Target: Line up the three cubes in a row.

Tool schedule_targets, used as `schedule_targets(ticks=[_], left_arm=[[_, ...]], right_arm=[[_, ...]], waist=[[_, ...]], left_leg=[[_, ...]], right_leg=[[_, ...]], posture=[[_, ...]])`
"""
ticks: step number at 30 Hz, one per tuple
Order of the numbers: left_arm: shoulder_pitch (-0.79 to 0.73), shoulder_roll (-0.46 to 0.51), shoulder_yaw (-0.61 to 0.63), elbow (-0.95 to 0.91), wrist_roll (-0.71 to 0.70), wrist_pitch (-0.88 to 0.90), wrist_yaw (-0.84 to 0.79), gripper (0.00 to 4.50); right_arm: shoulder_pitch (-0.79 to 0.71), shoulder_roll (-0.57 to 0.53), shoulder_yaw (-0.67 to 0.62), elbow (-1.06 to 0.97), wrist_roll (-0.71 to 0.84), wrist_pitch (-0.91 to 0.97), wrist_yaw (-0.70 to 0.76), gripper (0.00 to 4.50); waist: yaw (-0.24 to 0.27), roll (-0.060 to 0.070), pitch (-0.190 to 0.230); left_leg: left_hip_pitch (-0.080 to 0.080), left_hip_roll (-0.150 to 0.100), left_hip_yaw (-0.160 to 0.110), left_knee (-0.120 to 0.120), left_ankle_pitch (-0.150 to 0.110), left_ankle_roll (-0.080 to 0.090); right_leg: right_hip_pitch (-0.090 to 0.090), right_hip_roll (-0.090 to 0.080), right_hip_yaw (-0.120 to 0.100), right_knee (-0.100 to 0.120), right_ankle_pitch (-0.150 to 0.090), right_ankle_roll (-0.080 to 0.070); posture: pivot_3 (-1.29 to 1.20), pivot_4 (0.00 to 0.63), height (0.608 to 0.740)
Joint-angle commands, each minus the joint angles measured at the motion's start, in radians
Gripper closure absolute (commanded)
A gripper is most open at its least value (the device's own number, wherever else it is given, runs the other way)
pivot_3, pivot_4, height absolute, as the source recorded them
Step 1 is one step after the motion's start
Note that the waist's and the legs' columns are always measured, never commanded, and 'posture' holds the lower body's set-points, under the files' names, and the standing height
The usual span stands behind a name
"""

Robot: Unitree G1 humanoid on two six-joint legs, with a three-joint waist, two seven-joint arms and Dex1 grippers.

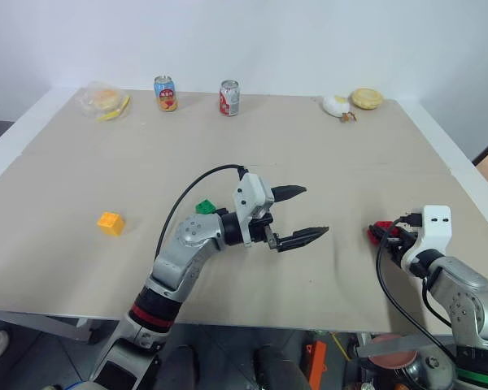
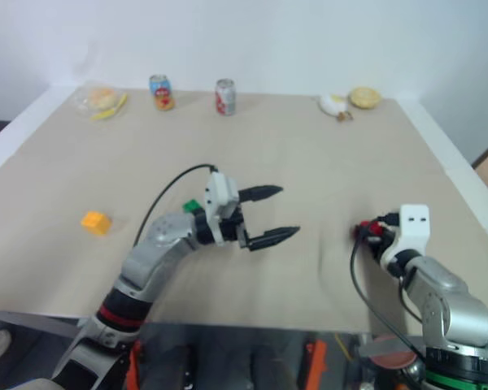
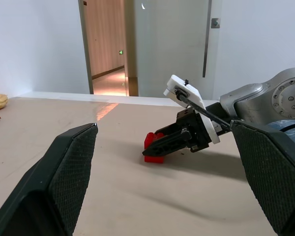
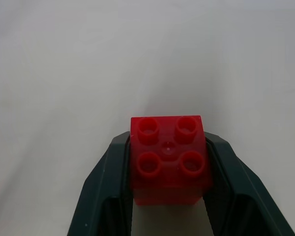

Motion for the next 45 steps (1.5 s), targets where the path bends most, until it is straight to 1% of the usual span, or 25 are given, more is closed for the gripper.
schedule_targets(ticks=[1, 4, 8, 10, 12, 16, 19, 27, 31, 37, 39, 40, 41, 42, 43, 44, 45], left_arm=[[0.024, 0.066, 0.051, -0.072, -0.052, 0.020, -0.051, 0.00], [0.075, 0.177, 0.084, -0.118, -0.085, 0.038, -0.122, 0.00], [0.124, 0.294, 0.123, -0.169, -0.128, 0.050, -0.201, 0.00], [0.148, 0.367, 0.147, -0.195, -0.139, 0.054, -0.246, 0.00], [0.174, 0.428, 0.172, -0.217, -0.159, 0.065, -0.276, 0.00], [0.224, 0.506, 0.204, -0.228, -0.167, 0.066, -0.306, 0.00], [0.245, 0.523, 0.215, -0.238, -0.169, 0.069, -0.297, 0.00], [0.288, 0.510, 0.210, -0.313, -0.179, 0.098, -0.232, 0.00], [0.294, 0.511, 0.209, -0.325, -0.183, 0.106, -0.217, 0.00], [0.294, 0.509, 0.206, -0.332, -0.185, 0.116, -0.202, 0.00], [0.291, 0.506, 0.204, -0.330, -0.185, 0.118, -0.198, 0.00], [0.290, 0.505, 0.202, -0.329, -0.185, 0.118, -0.196, 0.00], [0.288, 0.504, 0.200, -0.327, -0.185, 0.118, -0.194, 0.00], [0.286, 0.503, 0.199, -0.325, -0.185, 0.119, -0.192, 0.00], [0.284, 0.502, 0.198, -0.324, -0.186, 0.120, -0.191, 0.00], [0.283, 0.500, 0.197, -0.322, -0.186, 0.121, -0.189, 0.00], [0.282, 0.498, 0.197, -0.321, -0.186, 0.123, -0.186, 0.00]], right_arm=[[-0.026, -0.102, 0.059, -0.132, 0.050, -0.035, 0.188, 3.23], [-0.040, -0.202, 0.155, -0.210, 0.092, -0.060, 0.401, 3.23], [-0.090, -0.280, 0.264, -0.228, 0.104, -0.103, 0.591, 3.23], [-0.137, -0.279, 0.323, -0.204, 0.085, -0.189, 0.692, 3.23], [-0.189, -0.264, 0.391, -0.146, 0.027, -0.296, 0.768, 3.23], [-0.277, -0.236, 0.491, -0.020, -0.055, -0.433, 0.874, 3.23], [-0.307, -0.215, 0.536, 0.067, -0.097, -0.517, 0.935, 3.23], [-0.340, -0.179, 0.616, 0.284, -0.185, -0.715, 1.093, 3.23], [-0.368, -0.170, 0.628, 0.348, -0.212, -0.754, 1.133, 3.23], [-0.375, -0.161, 0.622, 0.355, -0.216, -0.757, 1.151, 3.23], [-0.372, -0.162, 0.620, 0.347, -0.215, -0.750, 1.153, 2.19], [-0.371, -0.162, 0.618, 0.344, -0.213, -0.746, 1.153, 1.97], [-0.369, -0.163, 0.617, 0.340, -0.212, -0.743, 1.153, 1.53], [-0.367, -0.165, 0.614, 0.334, -0.208, -0.738, 1.153, 1.22], [-0.363, -0.166, 0.611, 0.325, -0.203, -0.730, 1.152, 0.77], [-0.361, -0.169, 0.605, 0.310, -0.191, -0.715, 1.152, 0.56], [-0.358, -0.170, 0.597, 0.295, -0.178, -0.699, 1.151, 0.11]], waist=[[-0.003, 0.003, 0.001], [-0.012, 0.004, 0.000], [-0.009, 0.003, 0.001], [-0.005, 0.002, 0.001], [-0.003, 0.001, 0.002], [-0.001, 0.000, 0.002], [0.003, 0.000, 0.002], [0.001, 0.000, 0.003], [0.001, 0.000, 0.003], [0.001, 0.000, 0.003], [0.001, -0.001, 0.003], [0.001, -0.001, 0.003], [0.001, 0.000, 0.003], [0.001, -0.001, 0.003], [0.001, -0.001, 0.003], [0.001, -0.001, 0.003], [0.001, 0.000, 0.003]], left_leg=[[0.000, 0.000, 0.000, 0.000, 0.000, 0.000], [0.002, 0.002, 0.001, -0.003, 0.000, 0.000], [0.001, 0.003, -0.002, -0.004, 0.000, 0.000], [0.001, 0.003, -0.002, -0.004, 0.000, 0.000], [0.000, 0.003, -0.001, -0.004, 0.000, -0.001], [0.001, 0.003, 0.000, -0.003, -0.001, -0.001], [0.000, 0.003, 0.000, -0.004, -0.001, -0.001], [0.000, 0.003, 0.000, -0.004, -0.001, -0.002], [0.001, 0.003, 0.000, -0.004, -0.001, -0.002], [0.001, 0.003, 0.000, -0.004, -0.001, -0.002], [0.001, 0.003, 0.000, -0.004, -0.001, -0.002], [0.001, 0.003, 0.000, -0.004, -0.001, -0.002], [0.001, 0.003, 0.000, -0.004, -0.001, -0.002], [0.001, 0.003, 0.000, -0.004, -0.001, -0.002], [0.001, 0.003, 0.000, -0.004, -0.001, -0.002], [0.001, 0.003, 0.000, -0.004, -0.001, -0.002], [0.001, 0.003, 0.000, -0.004, -0.001, -0.002]], right_leg=[[-0.001, 0.000, 0.001, 0.000, 0.000, 0.000], [-0.002, 0.002, 0.002, 0.000, 0.000, -0.001], [-0.001, 0.004, -0.001, 0.000, -0.001, -0.003], [-0.002, 0.003, -0.001, 0.000, -0.002, -0.004], [-0.002, 0.003, -0.001, -0.001, -0.002, -0.003], [-0.002, 0.001, -0.001, -0.001, -0.002, -0.003], [-0.003, 0.001, -0.003, -0.001, -0.002, -0.004], [-0.002, 0.001, -0.004, -0.001, -0.003, -0.004], [-0.002, 0.001, -0.004, -0.001, -0.003, -0.005], [-0.002, 0.001, -0.004, -0.001, -0.002, -0.005], [-0.002, 0.001, -0.004, -0.001, -0.002, -0.005], [-0.002, 0.001, -0.004, -0.001, -0.003, -0.005], [-0.002, 0.001, -0.004, -0.001, -0.003, -0.005], [-0.002, 0.001, -0.004, -0.001, -0.003, -0.005], [-0.002, 0.001, -0.004, -0.001, -0.003, -0.005], [-0.002, 0.001, -0.004, -0.001, -0.003, -0.005], [-0.002, 0.001, -0.004, -0.001, -0.003, -0.005]], posture=[[0.00, 0.150, 0.733], [0.00, 0.150, 0.733], [0.00, 0.150, 0.733], [0.00, 0.150, 0.733], [0.00, 0.150, 0.733], [0.00, 0.150, 0.733], [0.00, 0.150, 0.733], [0.00, 0.150, 0.733], [0.00, 0.150, 0.733], [0.00, 0.150, 0.733], [0.00, 0.150, 0.733], [0.00, 0.150, 0.733], [0.00, 0.150, 0.733], [0.00, 0.150, 0.733], [0.00, 0.150, 0.733], [0.00, 0.150, 0.733], [0.00, 0.150, 0.733]])
